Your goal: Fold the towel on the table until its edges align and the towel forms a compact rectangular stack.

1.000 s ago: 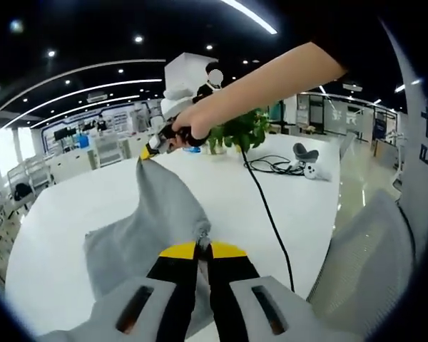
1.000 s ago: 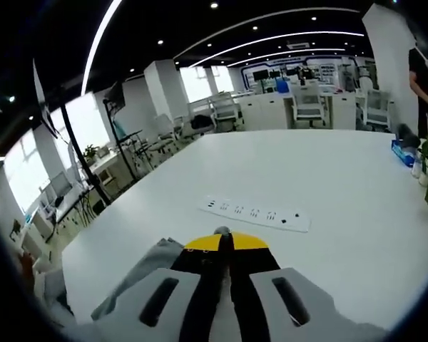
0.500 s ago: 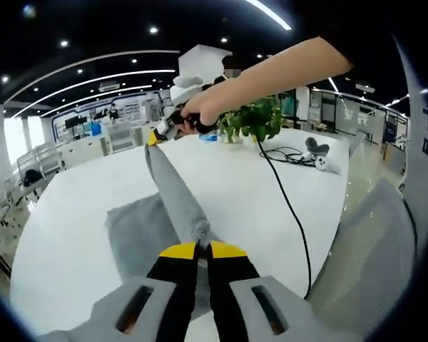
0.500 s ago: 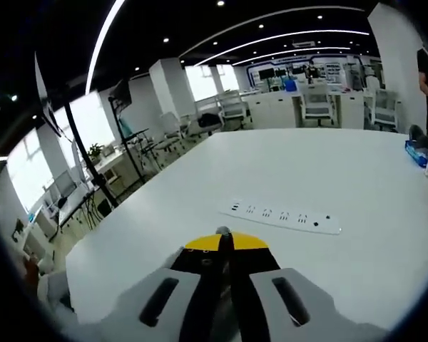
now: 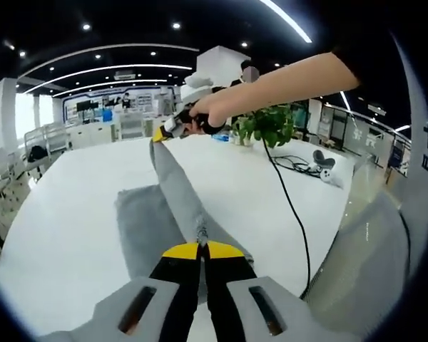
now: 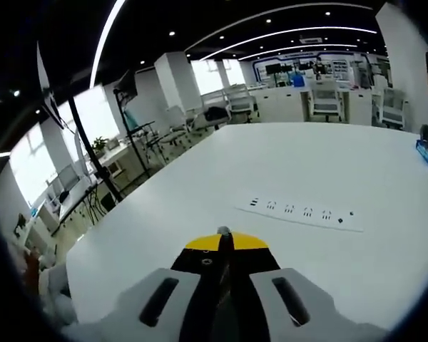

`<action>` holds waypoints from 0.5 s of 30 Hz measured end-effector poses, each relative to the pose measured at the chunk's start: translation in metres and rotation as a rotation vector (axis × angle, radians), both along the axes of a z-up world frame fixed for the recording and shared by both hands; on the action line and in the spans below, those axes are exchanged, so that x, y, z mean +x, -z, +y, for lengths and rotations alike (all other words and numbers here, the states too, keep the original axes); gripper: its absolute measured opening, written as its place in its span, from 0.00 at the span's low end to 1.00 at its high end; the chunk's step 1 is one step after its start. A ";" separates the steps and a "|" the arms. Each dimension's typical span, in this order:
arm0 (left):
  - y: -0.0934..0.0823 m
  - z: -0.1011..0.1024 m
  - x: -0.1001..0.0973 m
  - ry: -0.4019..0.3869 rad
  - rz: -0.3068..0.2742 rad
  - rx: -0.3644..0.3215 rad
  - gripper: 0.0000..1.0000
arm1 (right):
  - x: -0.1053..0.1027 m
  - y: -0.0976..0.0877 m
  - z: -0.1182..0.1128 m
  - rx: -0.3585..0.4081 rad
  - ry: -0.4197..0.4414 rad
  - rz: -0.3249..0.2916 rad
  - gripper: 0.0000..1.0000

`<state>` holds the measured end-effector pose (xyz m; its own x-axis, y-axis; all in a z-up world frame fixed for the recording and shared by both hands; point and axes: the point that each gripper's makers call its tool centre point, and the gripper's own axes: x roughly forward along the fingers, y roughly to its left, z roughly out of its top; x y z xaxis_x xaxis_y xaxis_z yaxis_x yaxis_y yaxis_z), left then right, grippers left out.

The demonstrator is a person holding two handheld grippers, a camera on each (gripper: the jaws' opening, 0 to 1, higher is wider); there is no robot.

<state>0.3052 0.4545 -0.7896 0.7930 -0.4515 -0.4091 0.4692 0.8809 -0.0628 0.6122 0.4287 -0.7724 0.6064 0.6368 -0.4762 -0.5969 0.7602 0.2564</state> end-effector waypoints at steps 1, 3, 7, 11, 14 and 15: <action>-0.001 0.002 -0.001 -0.008 -0.001 -0.003 0.01 | 0.000 0.000 0.003 -0.005 -0.007 -0.001 0.00; -0.002 0.005 -0.003 -0.022 -0.001 -0.010 0.01 | 0.002 0.000 0.006 -0.012 -0.017 -0.005 0.00; -0.005 0.012 -0.007 -0.058 -0.006 -0.031 0.01 | 0.007 0.000 0.012 -0.017 -0.024 -0.011 0.00; 0.001 0.022 -0.009 -0.110 0.006 -0.059 0.01 | 0.008 0.006 0.022 -0.020 -0.039 -0.009 0.00; 0.011 0.032 -0.010 -0.148 0.029 -0.067 0.01 | 0.009 0.019 0.030 -0.032 -0.052 0.001 0.00; 0.013 0.035 -0.011 -0.161 0.034 -0.070 0.01 | 0.010 0.022 0.032 -0.033 -0.054 0.005 0.00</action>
<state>0.2946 0.4898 -0.8028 0.8434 -0.3482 -0.4093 0.3190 0.9373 -0.1402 0.6218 0.4603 -0.7943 0.5692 0.6522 -0.5006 -0.6357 0.7353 0.2350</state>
